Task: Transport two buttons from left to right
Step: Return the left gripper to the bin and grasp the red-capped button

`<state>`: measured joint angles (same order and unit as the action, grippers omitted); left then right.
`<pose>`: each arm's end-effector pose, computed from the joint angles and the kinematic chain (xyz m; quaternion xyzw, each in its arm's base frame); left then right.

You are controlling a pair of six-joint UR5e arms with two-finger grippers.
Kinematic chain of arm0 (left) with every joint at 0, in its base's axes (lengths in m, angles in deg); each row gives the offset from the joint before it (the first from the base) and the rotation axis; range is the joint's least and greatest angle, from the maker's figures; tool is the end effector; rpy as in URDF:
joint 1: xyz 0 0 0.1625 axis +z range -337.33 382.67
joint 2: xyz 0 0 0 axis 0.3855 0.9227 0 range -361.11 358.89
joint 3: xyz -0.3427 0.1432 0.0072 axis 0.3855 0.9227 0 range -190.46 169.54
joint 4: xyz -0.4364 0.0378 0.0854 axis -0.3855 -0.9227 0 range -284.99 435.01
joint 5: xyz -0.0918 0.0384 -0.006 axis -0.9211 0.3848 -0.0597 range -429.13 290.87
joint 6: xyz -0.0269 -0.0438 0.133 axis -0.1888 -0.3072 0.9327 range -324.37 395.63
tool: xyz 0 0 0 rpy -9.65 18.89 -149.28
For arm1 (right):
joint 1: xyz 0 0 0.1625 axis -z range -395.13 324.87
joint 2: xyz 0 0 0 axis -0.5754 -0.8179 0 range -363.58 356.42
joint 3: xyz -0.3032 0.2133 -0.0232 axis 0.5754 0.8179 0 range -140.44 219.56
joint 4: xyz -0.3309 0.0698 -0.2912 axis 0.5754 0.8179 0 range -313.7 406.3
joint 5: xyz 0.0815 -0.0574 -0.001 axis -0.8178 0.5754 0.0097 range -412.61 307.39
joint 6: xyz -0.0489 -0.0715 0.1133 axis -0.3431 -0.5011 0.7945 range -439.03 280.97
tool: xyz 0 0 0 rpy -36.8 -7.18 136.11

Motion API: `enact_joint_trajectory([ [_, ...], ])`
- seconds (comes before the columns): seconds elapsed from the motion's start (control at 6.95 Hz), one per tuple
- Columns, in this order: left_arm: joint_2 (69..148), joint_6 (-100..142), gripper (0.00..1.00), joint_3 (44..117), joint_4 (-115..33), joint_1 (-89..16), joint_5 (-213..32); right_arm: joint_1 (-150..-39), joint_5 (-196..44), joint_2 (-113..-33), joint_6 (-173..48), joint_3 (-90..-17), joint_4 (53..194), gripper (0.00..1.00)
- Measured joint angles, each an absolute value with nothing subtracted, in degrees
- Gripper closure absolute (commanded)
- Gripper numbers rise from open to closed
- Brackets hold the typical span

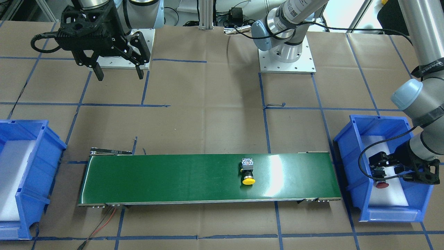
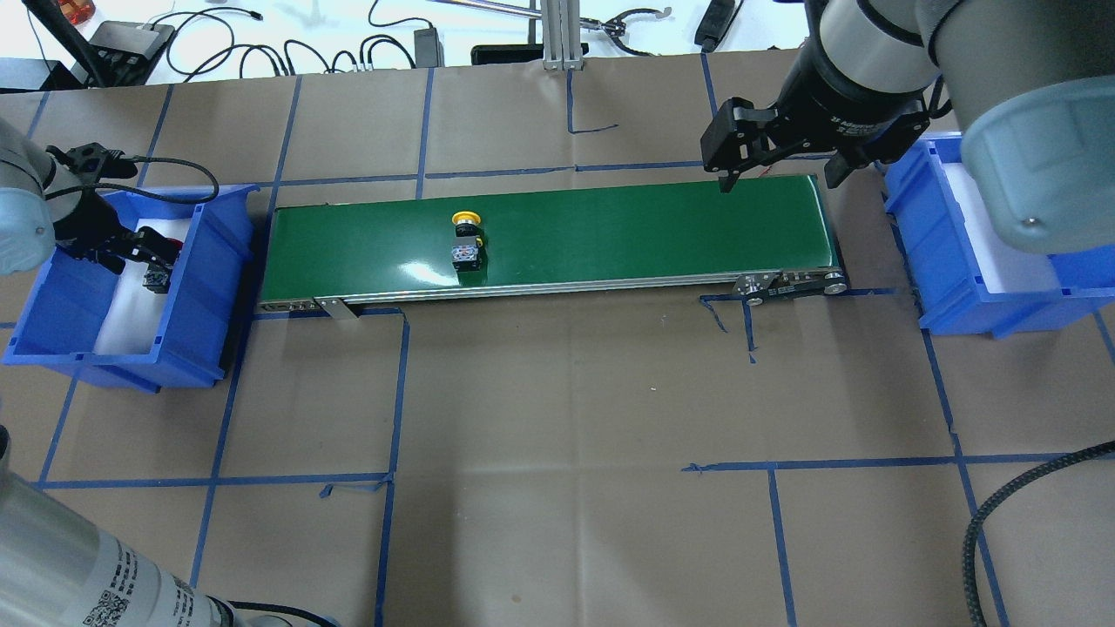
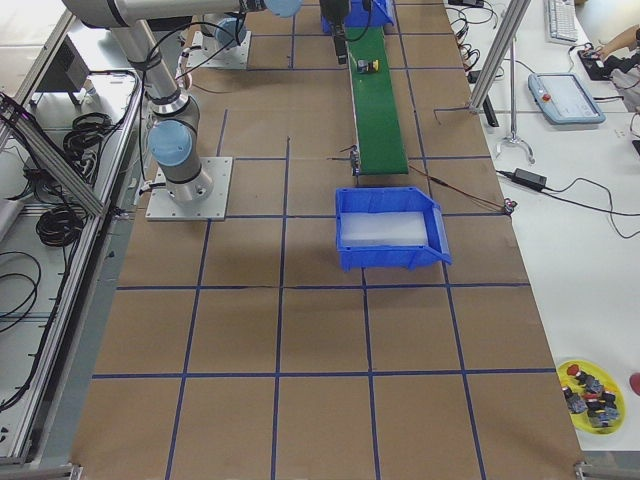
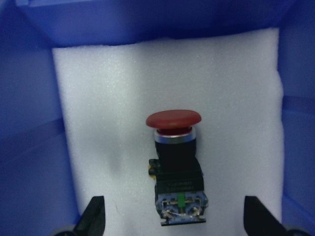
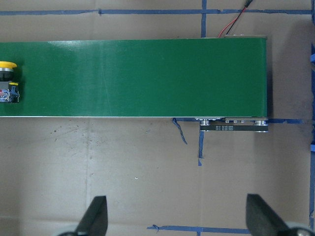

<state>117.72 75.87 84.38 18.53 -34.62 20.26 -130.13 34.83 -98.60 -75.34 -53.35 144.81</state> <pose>0.2285 -0.6054 0.1091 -0.0657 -0.9978 0.0021 0.0050 0.1843 -0.5032 0.4266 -0.0134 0.9954 -0.0905 0.0292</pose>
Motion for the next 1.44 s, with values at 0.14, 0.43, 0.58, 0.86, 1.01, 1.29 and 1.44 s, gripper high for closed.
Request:
enact_joint_trajectory([
  [0.14, 118.1, 75.83, 0.12, 84.49, 19.44, -34.73, 20.01, -130.0, 34.76, -98.61, -75.34, -53.35, 144.86, 0.0],
  [0.43, 118.72, 75.86, 0.46, 84.0, 19.93, -34.94, 18.85, -129.94, 34.64, -98.44, -75.4, -53.29, 144.97, 0.0],
  [0.58, 118.99, 75.92, 0.74, 83.8, 19.97, -34.96, 18.62, -129.91, 34.62, -98.32, -75.42, -53.28, 144.99, 0.0],
  [0.86, 119.13, 76.24, 0.91, 83.27, 19.98, -35.01, 18.51, -129.89, 34.71, -98.17, -75.43, -53.43, 144.99, 0.0],
  [1.01, 118.97, 76.32, 0.91, 83.04, 19.95, -35.07, 18.5, -129.92, 34.8, -98.09, -75.41, -53.55, 144.91, 0.0],
  [1.29, 117.28, 76.27, 0.91, 82.14, 18.74, -35.33, 18.6, -129.96, 34.93, -97.82, -75.32, -53.73, 144.83, 0.0],
  [1.44, 115.94, 76.19, 0.91, 80.73, 16.22, -35.38, 18.71, -129.96, 34.84, -97.52, -75.27, -53.74, 144.84, 0.0],
])
